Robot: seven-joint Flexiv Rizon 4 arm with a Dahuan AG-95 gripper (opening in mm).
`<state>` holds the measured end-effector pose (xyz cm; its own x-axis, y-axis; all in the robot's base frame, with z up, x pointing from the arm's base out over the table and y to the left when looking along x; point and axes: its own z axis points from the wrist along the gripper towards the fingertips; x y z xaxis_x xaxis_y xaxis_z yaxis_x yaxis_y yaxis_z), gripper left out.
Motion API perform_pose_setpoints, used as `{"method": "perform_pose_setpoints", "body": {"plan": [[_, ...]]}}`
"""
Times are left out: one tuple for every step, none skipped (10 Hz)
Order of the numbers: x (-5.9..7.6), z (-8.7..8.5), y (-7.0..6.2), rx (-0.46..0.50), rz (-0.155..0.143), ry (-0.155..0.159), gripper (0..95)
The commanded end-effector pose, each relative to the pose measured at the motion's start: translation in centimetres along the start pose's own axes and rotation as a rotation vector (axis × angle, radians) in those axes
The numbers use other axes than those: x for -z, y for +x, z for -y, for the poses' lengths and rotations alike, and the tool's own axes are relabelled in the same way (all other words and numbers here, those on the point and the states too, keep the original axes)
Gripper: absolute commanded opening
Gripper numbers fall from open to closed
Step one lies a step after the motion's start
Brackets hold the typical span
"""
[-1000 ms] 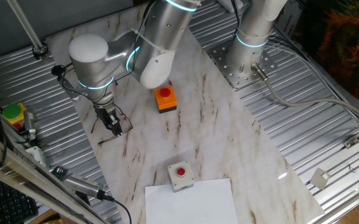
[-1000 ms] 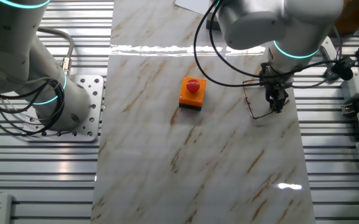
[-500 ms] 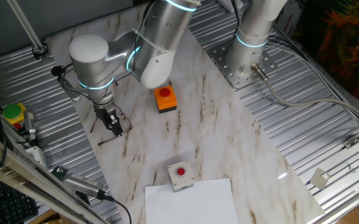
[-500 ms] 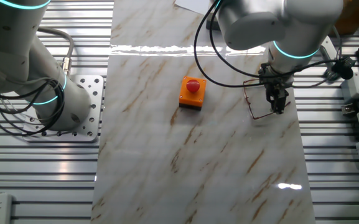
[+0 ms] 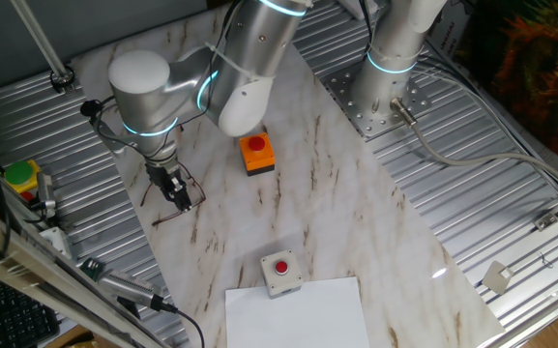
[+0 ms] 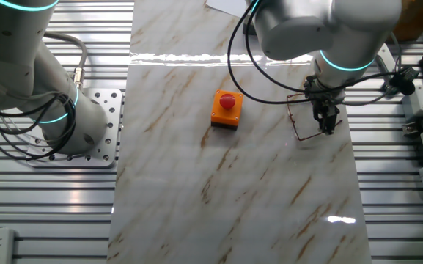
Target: Unfold the leg of the glasses (with one hand)
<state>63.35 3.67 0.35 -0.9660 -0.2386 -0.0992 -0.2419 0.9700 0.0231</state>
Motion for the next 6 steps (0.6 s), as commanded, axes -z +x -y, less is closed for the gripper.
{"method": "perform_pose_setpoints", "body": {"plan": [[0.0,0.0,0.0,0.001,-0.035,0.008,95.0],[0.1,-0.1,0.0,0.002,-0.055,0.014,95.0],[0.5,-0.1,0.1,0.002,-0.064,0.014,95.0],[0.8,-0.1,0.2,0.002,-0.069,0.012,95.0],[1.3,0.0,0.3,0.005,-0.079,0.013,76.0],[1.5,0.1,0.4,0.007,-0.083,0.013,76.0]]}}
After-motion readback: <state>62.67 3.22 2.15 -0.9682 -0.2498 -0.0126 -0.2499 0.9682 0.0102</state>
